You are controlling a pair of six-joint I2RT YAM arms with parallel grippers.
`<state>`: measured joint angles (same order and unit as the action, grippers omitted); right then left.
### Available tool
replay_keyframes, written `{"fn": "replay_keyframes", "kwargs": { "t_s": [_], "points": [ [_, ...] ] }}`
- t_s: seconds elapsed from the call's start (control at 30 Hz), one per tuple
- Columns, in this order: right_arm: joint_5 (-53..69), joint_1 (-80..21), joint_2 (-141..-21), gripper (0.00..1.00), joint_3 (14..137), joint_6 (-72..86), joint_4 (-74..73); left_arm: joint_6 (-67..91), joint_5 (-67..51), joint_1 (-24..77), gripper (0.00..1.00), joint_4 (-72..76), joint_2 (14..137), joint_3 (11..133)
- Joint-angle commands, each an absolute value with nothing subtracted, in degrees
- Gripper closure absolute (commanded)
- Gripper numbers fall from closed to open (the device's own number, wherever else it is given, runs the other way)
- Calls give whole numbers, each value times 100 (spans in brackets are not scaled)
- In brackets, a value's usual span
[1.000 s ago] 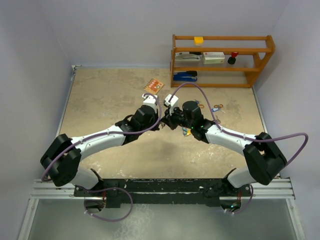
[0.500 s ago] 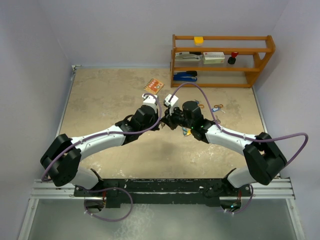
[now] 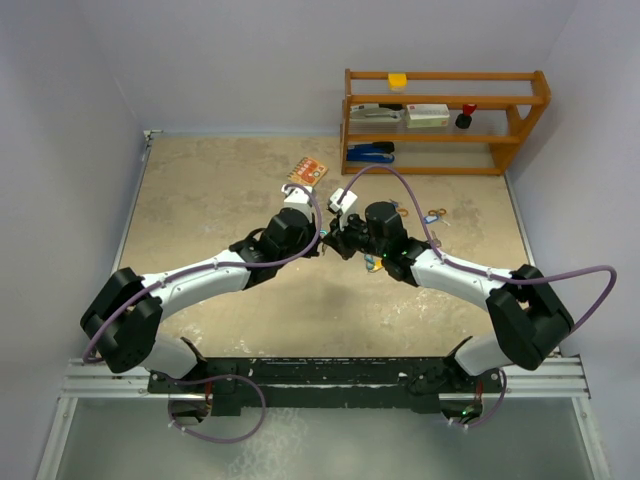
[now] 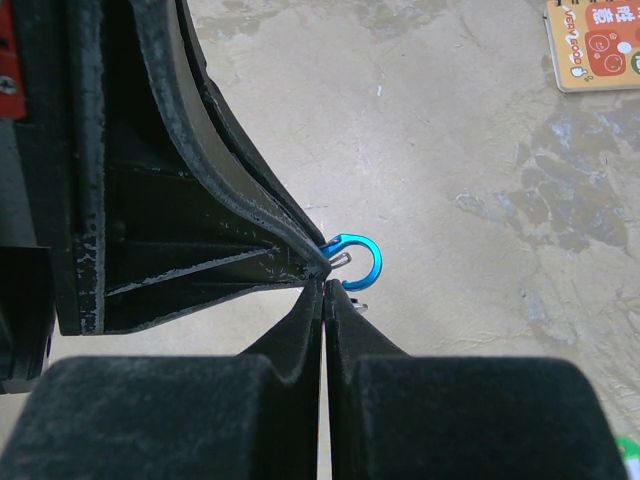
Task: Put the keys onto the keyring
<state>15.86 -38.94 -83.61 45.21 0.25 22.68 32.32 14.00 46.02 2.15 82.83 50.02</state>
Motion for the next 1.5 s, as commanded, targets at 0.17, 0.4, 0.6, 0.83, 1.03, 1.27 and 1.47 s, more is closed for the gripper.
{"fn": "replay_keyframes", "kwargs": {
  "t_s": [0.17,0.4,0.6,0.83,1.03,1.27,1.47],
  "points": [
    [1459,-3905,-8192,100,4524,-37,2442,3234,1152,4570,100,483,8217,5135],
    [1455,-3902,-8203,100,4540,-40,2434,3238,1071,4570,100,474,8212,5026],
    [1414,-3900,-8229,100,4551,-36,2428,3207,1033,4570,100,395,8174,5000],
    [1403,-3895,-8234,100,4530,-100,2329,3182,978,4570,100,315,8038,4883],
    [1433,-3902,-8253,100,4545,-105,2304,3137,806,4570,100,286,7972,4784],
    [1415,-3902,-8284,100,4557,-106,2278,3121,923,4570,100,316,7762,4691],
    [1361,-3898,-8245,100,4536,-108,2263,3100,1017,4547,100,259,7642,4729]
  ]
}}
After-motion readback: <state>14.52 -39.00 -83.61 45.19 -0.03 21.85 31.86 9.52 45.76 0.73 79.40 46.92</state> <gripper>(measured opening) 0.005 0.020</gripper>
